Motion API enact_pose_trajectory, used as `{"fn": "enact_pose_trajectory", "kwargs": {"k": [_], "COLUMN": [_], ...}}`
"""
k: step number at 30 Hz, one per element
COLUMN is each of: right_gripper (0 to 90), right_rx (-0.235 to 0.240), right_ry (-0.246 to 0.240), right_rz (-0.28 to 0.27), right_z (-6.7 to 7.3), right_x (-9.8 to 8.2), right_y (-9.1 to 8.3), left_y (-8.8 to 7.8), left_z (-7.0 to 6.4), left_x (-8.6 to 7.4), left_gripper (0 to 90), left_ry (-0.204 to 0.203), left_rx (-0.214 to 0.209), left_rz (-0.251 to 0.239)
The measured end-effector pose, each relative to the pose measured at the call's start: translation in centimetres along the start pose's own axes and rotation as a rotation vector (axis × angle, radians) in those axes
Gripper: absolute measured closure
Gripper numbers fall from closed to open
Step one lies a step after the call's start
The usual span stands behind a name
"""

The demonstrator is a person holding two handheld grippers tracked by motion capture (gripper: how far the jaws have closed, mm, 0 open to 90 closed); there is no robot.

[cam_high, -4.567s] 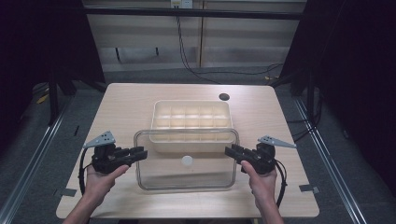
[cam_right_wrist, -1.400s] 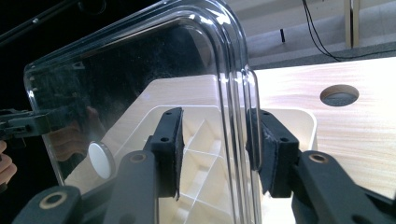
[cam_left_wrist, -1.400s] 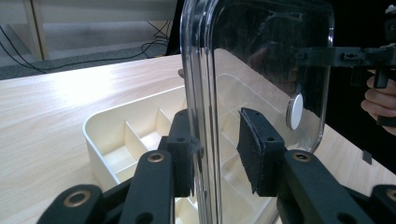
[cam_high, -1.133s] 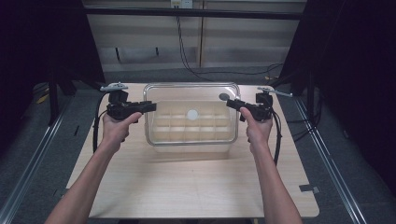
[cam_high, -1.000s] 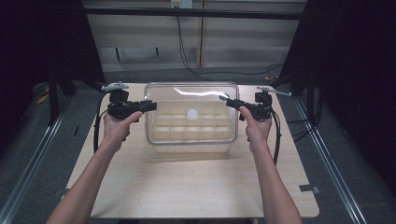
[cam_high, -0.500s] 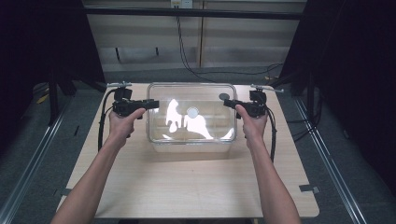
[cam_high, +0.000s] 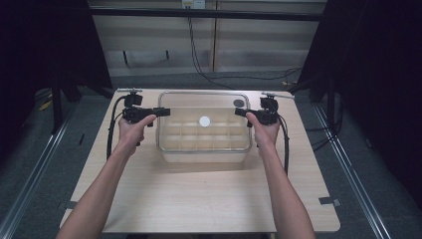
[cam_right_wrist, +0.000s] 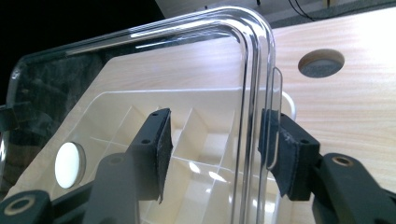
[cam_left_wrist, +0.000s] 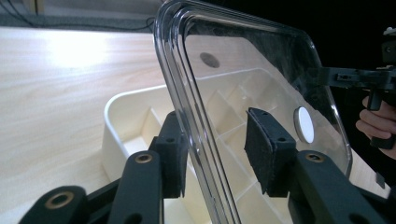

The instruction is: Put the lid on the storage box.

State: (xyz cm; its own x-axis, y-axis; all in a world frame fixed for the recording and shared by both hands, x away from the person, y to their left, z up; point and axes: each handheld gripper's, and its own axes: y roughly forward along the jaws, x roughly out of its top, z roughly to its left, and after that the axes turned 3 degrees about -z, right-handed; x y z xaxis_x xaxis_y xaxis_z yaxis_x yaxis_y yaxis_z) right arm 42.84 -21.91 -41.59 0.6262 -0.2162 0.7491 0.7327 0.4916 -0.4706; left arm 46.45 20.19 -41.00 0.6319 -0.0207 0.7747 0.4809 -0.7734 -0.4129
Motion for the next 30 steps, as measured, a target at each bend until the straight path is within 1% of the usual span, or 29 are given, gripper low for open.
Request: {"fn": "enact_pose_trajectory", "kwargs": {"k": [2,4,6,7,8,9,10,11,12,13,14,16,18,20,21,22,23,24,26,27,29,30], "right_gripper": [43.7,41.9,41.5,41.4,41.3,41.1,40.6,40.2,40.3,40.2,40.2,40.0,39.4,38.9,38.9,38.2,37.8,37.4,37.0,36.4,35.5,35.2], "right_rx": [-0.008,-0.019,-0.026,-0.025,-0.032,-0.040,-0.049,-0.059,-0.063,-0.062,-0.060,-0.057,-0.056,-0.063,-0.063,-0.070,-0.073,-0.077,-0.084,-0.091,-0.095,-0.095], "right_ry": [0.000,-0.019,-0.024,-0.026,-0.025,-0.032,-0.037,-0.039,-0.041,-0.034,-0.029,-0.024,-0.015,-0.007,-0.007,-0.007,-0.010,-0.010,-0.012,-0.006,-0.009,-0.008], "right_rz": [0.012,0.028,0.042,0.043,0.049,0.054,0.059,0.061,0.060,0.061,0.062,0.067,0.073,0.077,0.077,0.082,0.085,0.088,0.087,0.090,0.093,0.094], "right_z": [0.0,0.2,0.3,0.2,0.2,0.1,0.1,0.0,-0.1,-0.1,-0.2,-0.4,-0.6,-0.7,-0.7,-0.8,-0.8,-0.8,-0.9,-0.9,-0.9,-0.9], "right_x": [0.0,-0.1,-0.3,-0.4,-0.5,-0.6,-0.6,-0.6,-0.6,-0.5,-0.5,-0.5,-0.6,-0.7,-0.7,-0.7,-0.7,-0.7,-0.7,-0.7,-0.9,-0.9], "right_y": [0.4,0.6,0.8,0.9,0.9,1.0,1.0,1.0,1.0,1.0,1.1,1.2,1.4,1.6,1.6,1.7,1.8,1.8,1.9,2.0,2.2,2.3], "left_y": [0.1,0.2,0.4,0.6,0.8,0.9,1.0,1.1,1.2,1.2,1.2,1.3,1.5,1.8,1.8,2.0,2.1,2.2,2.4,2.4,2.5,2.6], "left_z": [0.1,0.4,0.6,0.6,0.8,0.8,0.9,1.0,1.0,1.1,1.1,1.1,1.1,1.2,1.2,1.5,1.5,1.7,1.8,1.8,1.9,2.0], "left_x": [-0.1,-0.3,-0.5,-0.6,-0.7,-0.8,-0.8,-0.9,-0.9,-0.9,-0.8,-0.6,-0.5,-0.5,-0.5,-0.6,-0.7,-0.7,-0.7,-0.7,-0.8,-0.9], "left_gripper": [58.2,57.1,56.5,56.1,55.9,55.4,55.6,55.7,56.0,56.6,57.1,57.4,57.4,57.3,57.4,57.3,57.2,57.2,57.1,57.1,56.6,56.1], "left_ry": [0.001,-0.001,-0.009,-0.018,-0.010,-0.015,-0.002,-0.007,-0.016,-0.025,-0.027,-0.018,-0.021,-0.038,-0.038,-0.046,-0.059,-0.055,-0.070,-0.068,-0.071,-0.066], "left_rx": [0.013,0.022,0.025,0.030,0.034,0.046,0.055,0.050,0.047,0.038,0.039,0.043,0.045,0.047,0.047,0.043,0.040,0.036,0.036,0.039,0.044,0.045], "left_rz": [0.014,0.029,0.041,0.038,0.053,0.056,0.068,0.067,0.056,0.056,0.052,0.064,0.063,0.060,0.060,0.066,0.060,0.068,0.063,0.066,0.070,0.077]}}
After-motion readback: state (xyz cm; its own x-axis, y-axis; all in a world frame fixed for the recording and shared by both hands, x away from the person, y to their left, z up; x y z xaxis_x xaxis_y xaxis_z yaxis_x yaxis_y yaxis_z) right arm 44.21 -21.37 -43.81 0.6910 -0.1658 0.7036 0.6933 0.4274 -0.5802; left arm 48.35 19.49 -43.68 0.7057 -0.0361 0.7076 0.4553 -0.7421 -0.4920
